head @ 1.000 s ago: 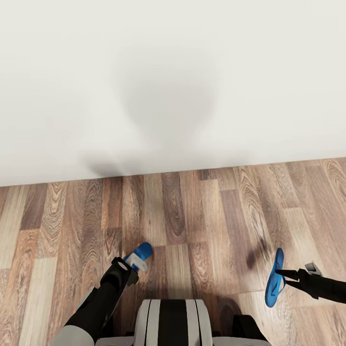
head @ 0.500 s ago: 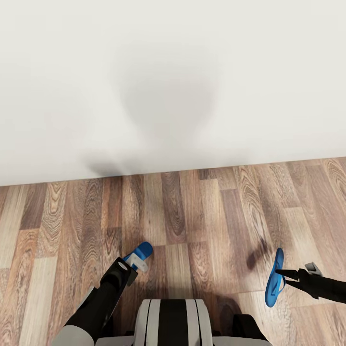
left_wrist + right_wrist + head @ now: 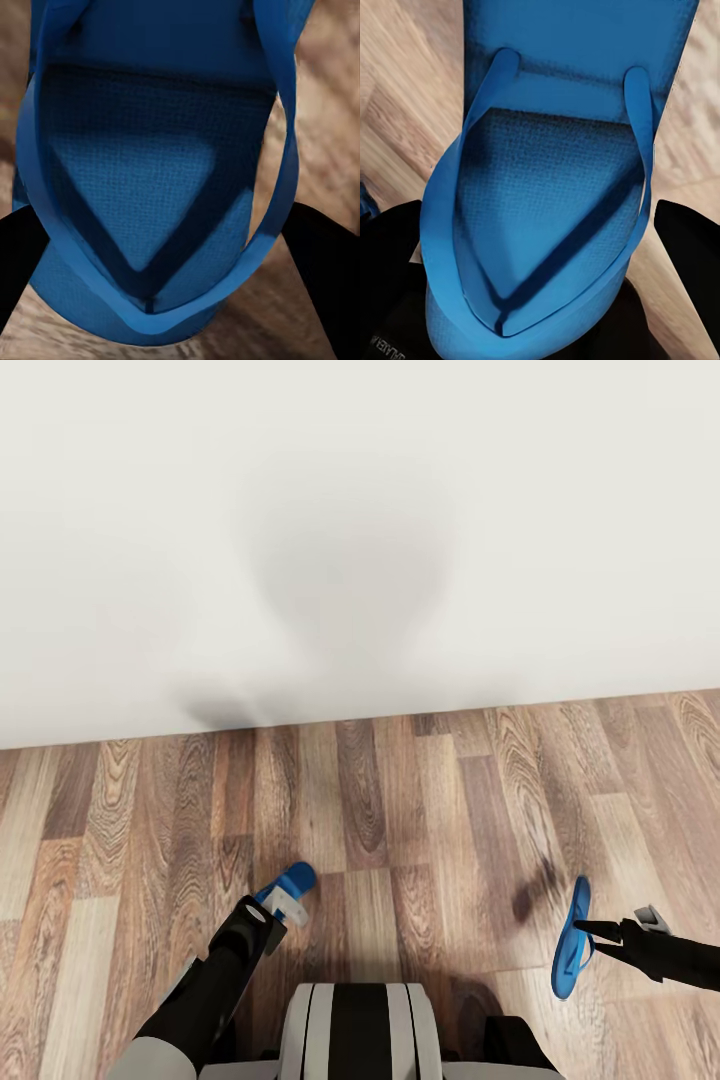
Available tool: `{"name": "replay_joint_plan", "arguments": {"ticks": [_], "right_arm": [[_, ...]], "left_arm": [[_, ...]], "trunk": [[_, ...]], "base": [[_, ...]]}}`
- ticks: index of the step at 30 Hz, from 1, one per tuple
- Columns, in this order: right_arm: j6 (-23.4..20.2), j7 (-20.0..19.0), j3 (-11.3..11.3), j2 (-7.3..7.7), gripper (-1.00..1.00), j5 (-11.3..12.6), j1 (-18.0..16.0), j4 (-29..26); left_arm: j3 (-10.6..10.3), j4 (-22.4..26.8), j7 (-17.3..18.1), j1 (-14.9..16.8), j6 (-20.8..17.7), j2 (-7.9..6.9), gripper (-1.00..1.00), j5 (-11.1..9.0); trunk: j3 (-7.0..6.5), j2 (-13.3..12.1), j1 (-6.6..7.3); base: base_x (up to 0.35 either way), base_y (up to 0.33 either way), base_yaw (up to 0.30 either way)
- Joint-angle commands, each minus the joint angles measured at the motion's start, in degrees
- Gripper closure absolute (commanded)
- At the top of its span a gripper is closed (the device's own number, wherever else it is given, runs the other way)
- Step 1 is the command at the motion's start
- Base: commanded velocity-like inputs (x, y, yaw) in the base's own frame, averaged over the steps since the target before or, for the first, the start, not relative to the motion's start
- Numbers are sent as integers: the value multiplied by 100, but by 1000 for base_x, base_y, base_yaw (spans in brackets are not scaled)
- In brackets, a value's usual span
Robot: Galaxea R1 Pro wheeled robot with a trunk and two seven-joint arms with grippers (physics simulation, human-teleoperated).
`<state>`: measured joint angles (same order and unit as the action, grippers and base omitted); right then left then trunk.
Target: In the bedroom, move the book from the bed onto either nightstand, and place the two sandals side by side next to the bed.
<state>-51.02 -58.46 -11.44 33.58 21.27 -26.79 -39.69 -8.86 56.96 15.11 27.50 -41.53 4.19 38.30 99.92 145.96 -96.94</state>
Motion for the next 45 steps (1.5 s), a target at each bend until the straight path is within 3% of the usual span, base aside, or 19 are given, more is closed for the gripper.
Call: {"name": "replay_joint_plan", "arguments": {"ticks": [1,18,20,22,23,26,27,28,29,33,36,39,42,44,45], "right_arm": [[-19,-16,-7,0,100,-9,-1,0],[-22,-25,-7,0,100,-9,-1,1],[-22,-25,-7,0,100,-9,-1,3],[-22,-25,-7,0,100,-9,-1,4],[-22,-25,-7,0,100,-9,-1,4],[-22,-25,-7,0,100,-9,-1,5],[-22,-25,-7,0,100,-9,-1,5],[-22,-25,-7,0,100,-9,-1,4],[-22,-25,-7,0,100,-9,-1,4],[-22,-21,-7,0,100,-16,-1,5],[-22,-17,-7,0,100,-24,-1,5],[-20,-10,-7,0,100,-33,-1,5],[-15,-1,-4,0,100,-42,-1,5],[-8,1,0,0,100,-49,-1,5],[-7,3,0,-2,100,-50,-1,5]], "left_arm": [[-2,8,53,1,-19,1,100,64],[4,9,81,1,-35,1,100,49],[27,18,143,1,-38,-8,100,-49],[128,48,280,1,-39,-35,100,-363],[252,134,446,1,-39,-90,100,-703],[576,386,998,1,-42,-356,100,-1433],[703,454,1278,1,-41,-452,100,-1675],[945,533,1843,1,-36,-625,100,-2049],[1050,553,2092,1,-32,-692,100,-2162],[1529,577,2746,1,-17,-821,100,-2341],[2178,561,2999,-8,33,-920,100,-2370],[2664,484,3269,-26,266,-1081,100,-2386],[3260,-230,4065,-39,837,-1389,100,-2406],[3851,-878,4694,-42,1517,-1537,100,-2392],[3936,-968,4768,-42,1643,-1549,100,-2389]], "trunk": [[-20,0,3],[-397,-23,47],[-441,-26,52],[-485,-28,57],[-507,-30,60],[-574,-34,68],[-596,-35,70],[-618,-36,73],[-640,-38,75],[-729,-43,86],[-795,-47,93],[-862,-51,101],[-906,-54,106],[-906,-54,106],[-906,-54,106]], "base": [[0,0,0],[0,0,0],[0,0,0],[0,0,0],[0,0,0],[0,0,0],[0,0,0],[0,0,0],[0,0,0],[0,0,0],[0,0,0],[0,0,0],[0,0,0],[0,0,0],[0,0,0]]}}
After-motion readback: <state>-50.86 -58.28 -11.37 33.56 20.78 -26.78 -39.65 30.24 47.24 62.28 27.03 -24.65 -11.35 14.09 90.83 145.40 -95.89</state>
